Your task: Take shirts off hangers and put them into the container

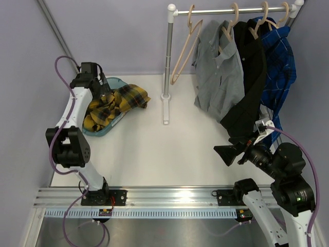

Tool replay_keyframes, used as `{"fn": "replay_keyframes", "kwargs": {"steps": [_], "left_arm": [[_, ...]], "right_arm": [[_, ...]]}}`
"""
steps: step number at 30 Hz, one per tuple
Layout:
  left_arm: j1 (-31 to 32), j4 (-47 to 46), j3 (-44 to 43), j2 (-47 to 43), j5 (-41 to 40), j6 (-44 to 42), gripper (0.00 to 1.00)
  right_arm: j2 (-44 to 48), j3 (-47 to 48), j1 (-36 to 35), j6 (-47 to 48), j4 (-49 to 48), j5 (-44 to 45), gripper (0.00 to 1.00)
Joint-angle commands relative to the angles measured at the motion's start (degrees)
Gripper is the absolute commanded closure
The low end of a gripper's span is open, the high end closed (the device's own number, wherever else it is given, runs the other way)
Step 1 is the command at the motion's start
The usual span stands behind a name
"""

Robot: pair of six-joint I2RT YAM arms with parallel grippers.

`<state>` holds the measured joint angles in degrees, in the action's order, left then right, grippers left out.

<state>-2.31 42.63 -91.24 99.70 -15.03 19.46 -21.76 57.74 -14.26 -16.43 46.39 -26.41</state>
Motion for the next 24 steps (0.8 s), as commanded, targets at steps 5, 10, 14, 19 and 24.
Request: {"fn": "replay_keyframes", "kwargs": {"steps": [5,10,14,19,24], "left_arm": [[14.1,-0.2,-3.5,-5.8,-4.2,-1.1,0.01],[22.9,-0.1,-8.8,0.1,-9.7,-1.4,0.01],[27.3,-0.2,-13.3,8.0,-15.0,-2.2,0.01],[28.9,-0.3,-17.7,14.7,-22.1,-2.6,0.01],[30.6,-0.5,-20.8,19.2,-25.7,-3.5,0.01]], "right_arm": [[0.7,-0.4,-0.4,0.4,-0.5,0.4,0.01],[0.9,-0.5,-0.4,0.3,-0.1,0.6,0.01],[1.2,-0.1,-0.4,0.5,1.0,1.3,0.01],[1.4,0.4,-0.4,0.5,2.1,1.8,0.01],[1.5,0.3,-0.4,0.7,2.9,2.2,0.01]]}}
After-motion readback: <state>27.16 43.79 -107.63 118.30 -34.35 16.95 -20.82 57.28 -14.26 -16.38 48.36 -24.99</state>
